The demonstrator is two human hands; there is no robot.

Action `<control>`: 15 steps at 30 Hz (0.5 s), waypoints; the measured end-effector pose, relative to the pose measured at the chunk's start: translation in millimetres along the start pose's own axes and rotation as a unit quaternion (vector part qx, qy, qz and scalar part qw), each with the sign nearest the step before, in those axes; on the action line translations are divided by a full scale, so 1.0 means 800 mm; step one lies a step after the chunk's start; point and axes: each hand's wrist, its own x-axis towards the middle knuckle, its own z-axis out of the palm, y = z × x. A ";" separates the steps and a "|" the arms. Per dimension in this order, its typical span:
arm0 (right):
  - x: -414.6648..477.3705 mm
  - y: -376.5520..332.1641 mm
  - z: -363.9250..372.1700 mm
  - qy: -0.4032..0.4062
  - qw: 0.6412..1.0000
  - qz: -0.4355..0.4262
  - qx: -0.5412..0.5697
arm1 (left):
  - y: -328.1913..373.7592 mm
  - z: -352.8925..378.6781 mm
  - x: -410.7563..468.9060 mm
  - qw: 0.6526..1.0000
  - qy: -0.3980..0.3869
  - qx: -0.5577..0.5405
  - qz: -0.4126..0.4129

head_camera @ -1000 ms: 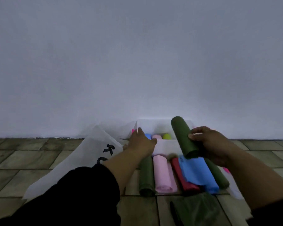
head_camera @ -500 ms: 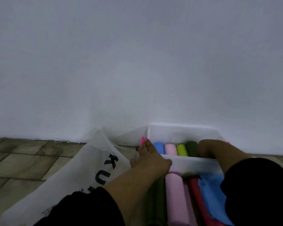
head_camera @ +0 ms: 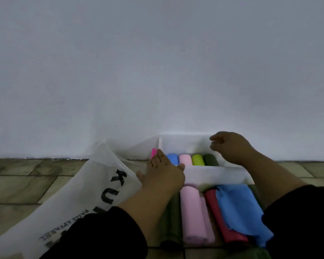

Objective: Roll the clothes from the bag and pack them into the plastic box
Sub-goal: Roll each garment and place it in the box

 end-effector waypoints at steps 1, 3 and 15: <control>-0.021 -0.007 -0.012 0.038 0.998 -0.024 0.050 | 0.002 0.000 0.001 1.000 -0.001 -0.001 -0.006; -0.070 -0.012 -0.031 0.081 0.989 -0.057 0.110 | 0.005 -0.001 0.003 1.000 -0.004 -0.007 -0.016; -0.288 0.076 0.026 -0.128 0.988 0.017 -0.089 | -0.011 -0.023 -0.118 0.977 0.055 -0.067 0.195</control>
